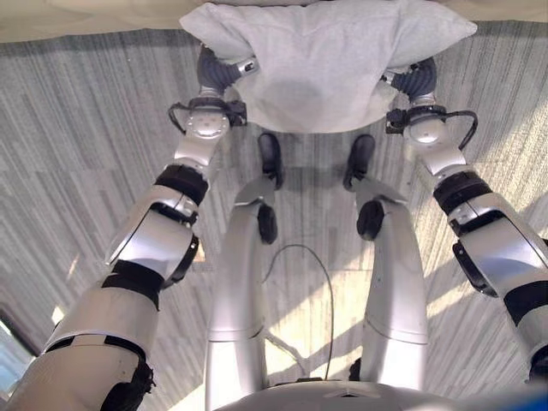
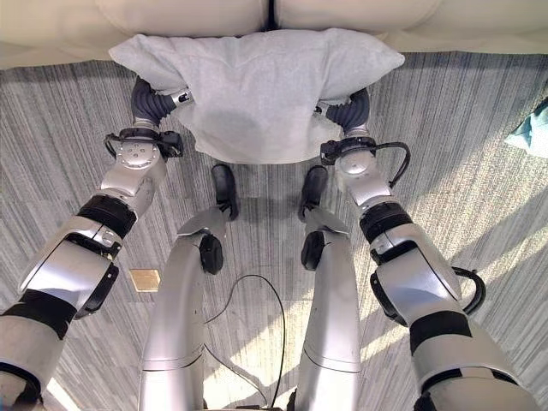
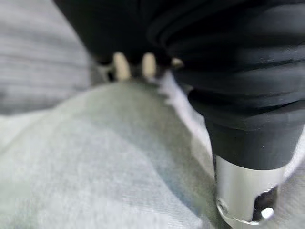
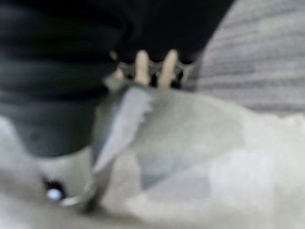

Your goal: Pick up all the scattered cushions and arrange them neatly on the sofa.

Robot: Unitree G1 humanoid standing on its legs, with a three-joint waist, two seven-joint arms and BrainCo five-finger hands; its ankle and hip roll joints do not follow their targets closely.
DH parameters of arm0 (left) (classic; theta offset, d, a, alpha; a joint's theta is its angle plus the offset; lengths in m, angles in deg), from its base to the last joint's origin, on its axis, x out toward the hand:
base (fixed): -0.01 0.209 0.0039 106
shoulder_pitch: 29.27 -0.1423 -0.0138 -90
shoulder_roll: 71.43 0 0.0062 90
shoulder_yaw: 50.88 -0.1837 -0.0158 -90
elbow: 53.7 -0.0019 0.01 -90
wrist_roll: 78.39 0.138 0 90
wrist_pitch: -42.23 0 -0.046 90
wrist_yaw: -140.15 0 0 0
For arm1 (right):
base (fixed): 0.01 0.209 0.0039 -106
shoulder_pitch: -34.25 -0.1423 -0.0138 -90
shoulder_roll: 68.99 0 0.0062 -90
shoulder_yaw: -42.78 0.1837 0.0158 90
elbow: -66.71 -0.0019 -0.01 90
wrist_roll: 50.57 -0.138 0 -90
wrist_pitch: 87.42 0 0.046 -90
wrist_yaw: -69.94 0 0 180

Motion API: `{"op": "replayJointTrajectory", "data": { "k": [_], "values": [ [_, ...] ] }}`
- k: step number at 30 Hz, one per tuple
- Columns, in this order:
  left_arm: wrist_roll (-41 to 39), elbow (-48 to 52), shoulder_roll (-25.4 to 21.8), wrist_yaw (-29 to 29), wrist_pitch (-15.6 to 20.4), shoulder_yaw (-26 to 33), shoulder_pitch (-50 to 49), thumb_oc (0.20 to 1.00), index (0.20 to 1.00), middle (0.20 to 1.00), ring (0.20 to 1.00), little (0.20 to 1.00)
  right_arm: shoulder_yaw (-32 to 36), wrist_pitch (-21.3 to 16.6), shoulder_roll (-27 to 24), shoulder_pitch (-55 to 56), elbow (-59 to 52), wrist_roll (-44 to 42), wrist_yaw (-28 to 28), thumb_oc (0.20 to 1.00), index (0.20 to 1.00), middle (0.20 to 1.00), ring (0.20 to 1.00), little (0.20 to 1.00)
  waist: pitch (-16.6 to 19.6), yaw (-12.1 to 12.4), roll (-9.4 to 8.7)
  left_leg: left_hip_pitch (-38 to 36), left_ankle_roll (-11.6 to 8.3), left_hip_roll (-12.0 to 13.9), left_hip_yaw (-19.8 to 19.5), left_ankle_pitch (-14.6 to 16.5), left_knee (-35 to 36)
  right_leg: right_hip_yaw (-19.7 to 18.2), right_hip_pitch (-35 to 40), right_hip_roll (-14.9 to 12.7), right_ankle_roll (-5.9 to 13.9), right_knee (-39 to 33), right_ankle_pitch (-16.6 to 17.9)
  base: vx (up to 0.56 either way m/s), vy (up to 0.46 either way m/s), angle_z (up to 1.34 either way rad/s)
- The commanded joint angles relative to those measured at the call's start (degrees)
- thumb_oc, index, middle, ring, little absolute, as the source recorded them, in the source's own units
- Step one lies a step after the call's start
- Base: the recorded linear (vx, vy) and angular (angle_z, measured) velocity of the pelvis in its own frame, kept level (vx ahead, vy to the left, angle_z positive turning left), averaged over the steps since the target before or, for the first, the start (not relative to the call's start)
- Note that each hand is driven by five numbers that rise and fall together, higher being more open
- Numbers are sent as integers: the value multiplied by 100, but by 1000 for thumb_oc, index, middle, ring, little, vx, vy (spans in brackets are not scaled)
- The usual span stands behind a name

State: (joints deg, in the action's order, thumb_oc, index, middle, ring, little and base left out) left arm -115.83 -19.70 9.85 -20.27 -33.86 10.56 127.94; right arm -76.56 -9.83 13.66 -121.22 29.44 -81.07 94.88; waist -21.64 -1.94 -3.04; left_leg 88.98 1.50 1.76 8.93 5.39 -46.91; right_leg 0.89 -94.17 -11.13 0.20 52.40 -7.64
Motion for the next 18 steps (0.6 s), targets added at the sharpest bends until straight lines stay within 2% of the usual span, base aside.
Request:
{"op": "replayJointTrajectory", "data": {
  "k": [1,6,12,15,18],
  "values": [
    [-12,2,457,-53,294,64,161,200,200,200,200,200,-550,-637,1009,-331,-634,-259,-418,200,200,200,200,200,444,-47,131,97,-283,-369,-834,176,-119,57,421,69,631,-379,146,-5,3,-4],
    [-99,292,302,16,420,247,-14,200,200,200,200,200,-370,-773,793,-256,-1115,-156,-385,200,200,200,200,200,595,-77,139,97,-329,-343,-888,131,-48,87,421,113,634,-393,164,0,0,0],
    [100,1229,276,-8,583,498,-610,200,200,200,200,200,76,-718,348,228,-1730,478,-259,200,200,200,200,200,1131,-102,192,0,-410,-298,-914,-15,415,238,555,187,642,-665,225,-30,-35,0],
    [151,1670,352,-54,644,651,-934,200,200,200,200,200,201,-601,271,441,-1820,769,-237,200,200,200,200,200,1107,-77,213,-505,-475,-257,-940,-124,862,358,1066,154,671,-990,260,-86,-43,8],
    [258,2327,533,-192,703,809,-1493,200,200,200,200,200,465,-574,245,957,-2088,977,-320,200,200,200,200,200,1014,-16,227,-1458,-554,-267,-1004,-245,1505,517,1991,126,704,-1370,289,-89,-51,9]
  ]
}}
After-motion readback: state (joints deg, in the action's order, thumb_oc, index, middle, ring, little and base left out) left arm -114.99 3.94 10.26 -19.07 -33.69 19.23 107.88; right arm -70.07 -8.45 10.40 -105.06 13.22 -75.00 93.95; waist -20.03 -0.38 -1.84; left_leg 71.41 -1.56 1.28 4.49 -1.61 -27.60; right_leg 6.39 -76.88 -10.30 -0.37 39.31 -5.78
